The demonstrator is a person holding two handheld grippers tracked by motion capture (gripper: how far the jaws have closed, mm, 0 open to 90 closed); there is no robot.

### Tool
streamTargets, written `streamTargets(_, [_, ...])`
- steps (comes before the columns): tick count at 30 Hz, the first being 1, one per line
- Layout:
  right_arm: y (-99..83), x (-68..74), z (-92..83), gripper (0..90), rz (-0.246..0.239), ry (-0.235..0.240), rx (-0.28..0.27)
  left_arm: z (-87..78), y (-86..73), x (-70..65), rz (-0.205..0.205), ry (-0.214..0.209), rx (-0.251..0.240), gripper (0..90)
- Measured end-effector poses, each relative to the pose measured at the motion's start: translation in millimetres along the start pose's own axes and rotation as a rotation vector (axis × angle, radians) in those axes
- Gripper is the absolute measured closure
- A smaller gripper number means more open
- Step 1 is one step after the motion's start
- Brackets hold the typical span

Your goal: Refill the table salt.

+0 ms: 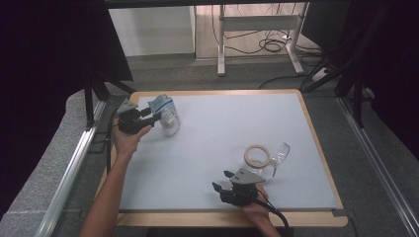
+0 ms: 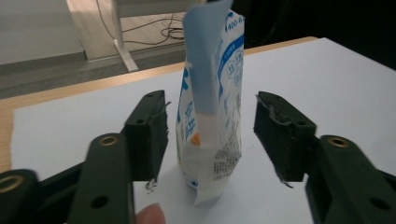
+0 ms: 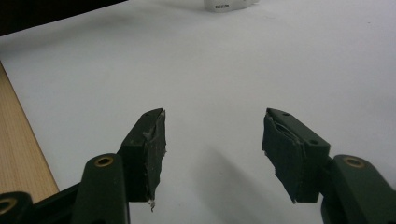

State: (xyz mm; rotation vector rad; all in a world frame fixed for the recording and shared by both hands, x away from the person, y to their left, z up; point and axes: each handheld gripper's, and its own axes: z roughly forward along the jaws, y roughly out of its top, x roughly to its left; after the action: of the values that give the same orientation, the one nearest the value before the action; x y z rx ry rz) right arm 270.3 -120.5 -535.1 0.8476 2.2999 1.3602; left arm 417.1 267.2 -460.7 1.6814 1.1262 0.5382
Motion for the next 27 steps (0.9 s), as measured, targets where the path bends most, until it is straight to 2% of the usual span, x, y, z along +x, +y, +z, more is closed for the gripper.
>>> streamTargets(2, [-0.2,-0.3,-0.1,40.3,0.001,-0.002,-0.002,4.1,2.0,3.3,-0.014,-0.012,-0.011,52.7])
streamTargets(8, [-0.9,-1.6,-0.6,40.3,0.004,-0.007,0.001,19.3,4.1,5.7,-0.022,-0.050,0.011,64.4])
streamTargets(11, [-1.3,-1.7,-0.7,40.3,0.004,-0.007,0.002,22.7,4.7,4.8,-0.024,-0.073,0.006,79.5])
streamTargets(12, [-1.4,-1.7,-0.7,40.3,0.004,-0.008,0.002,22.9,5.0,4.8,-0.025,-0.074,0.008,81.3])
streamTargets(18, [-1.7,-2.0,-1.2,40.2,0.003,-0.010,0.001,22.4,2.8,6.8,-0.052,-0.093,-0.004,89.3])
streamTargets(21, [-1.9,-1.9,-0.7,40.2,0.003,-0.011,0.002,22.7,2.1,4.1,-0.036,-0.073,-0.020,89.7])
streamTargets(25, [-1.6,-1.9,-0.7,40.2,0.001,-0.015,0.003,23.8,2.4,1.0,-0.030,-0.095,-0.030,89.9])
streamTargets(27, [-1.4,-2.0,-0.7,40.2,0.004,-0.015,-0.001,24.1,2.6,-0.4,-0.028,-0.091,-0.034,90.0])
